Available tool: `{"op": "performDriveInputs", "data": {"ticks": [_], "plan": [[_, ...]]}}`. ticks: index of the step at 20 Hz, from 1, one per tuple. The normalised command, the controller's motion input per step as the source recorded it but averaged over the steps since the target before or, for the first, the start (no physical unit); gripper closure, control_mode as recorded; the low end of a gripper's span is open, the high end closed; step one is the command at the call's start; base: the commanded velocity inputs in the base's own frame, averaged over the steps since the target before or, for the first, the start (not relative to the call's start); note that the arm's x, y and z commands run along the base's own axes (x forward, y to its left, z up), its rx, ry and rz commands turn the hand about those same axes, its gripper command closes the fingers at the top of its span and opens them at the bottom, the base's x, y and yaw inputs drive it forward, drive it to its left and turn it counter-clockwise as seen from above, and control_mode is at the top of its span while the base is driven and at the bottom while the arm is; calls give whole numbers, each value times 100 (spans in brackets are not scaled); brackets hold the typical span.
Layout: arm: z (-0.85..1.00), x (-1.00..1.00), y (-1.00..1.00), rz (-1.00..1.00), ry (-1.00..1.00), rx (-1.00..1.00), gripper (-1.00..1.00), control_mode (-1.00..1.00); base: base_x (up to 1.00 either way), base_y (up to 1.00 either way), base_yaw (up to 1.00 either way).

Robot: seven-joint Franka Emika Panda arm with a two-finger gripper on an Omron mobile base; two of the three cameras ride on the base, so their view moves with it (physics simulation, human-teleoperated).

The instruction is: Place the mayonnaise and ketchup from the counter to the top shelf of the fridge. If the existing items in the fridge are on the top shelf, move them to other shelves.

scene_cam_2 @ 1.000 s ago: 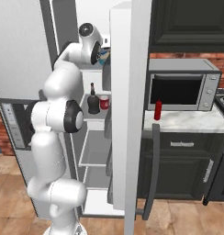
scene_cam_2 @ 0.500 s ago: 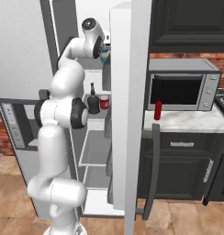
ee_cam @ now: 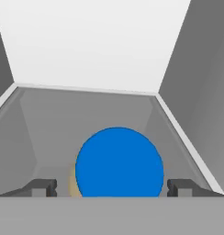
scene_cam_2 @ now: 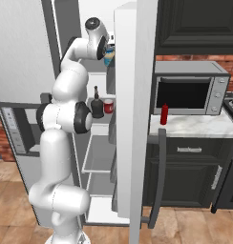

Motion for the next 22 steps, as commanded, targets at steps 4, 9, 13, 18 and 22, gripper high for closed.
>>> {"op": "performDriveInputs", "data": {"ticks": [4, 9, 13, 18, 22], "plan": [[0, 0, 0, 0, -17, 0, -100, -100, 0, 0, 0], [-1, 0, 3, 0, -26, 0, -100, -100, 0, 0, 0], [0, -85, 30, -1, -32, 0, -100, -100, 0, 0, 0], [0, -100, 53, -5, -32, 0, -100, -100, 0, 0, 0], [7, -100, 53, -9, -25, 0, -100, -100, 0, 0, 0]]}}
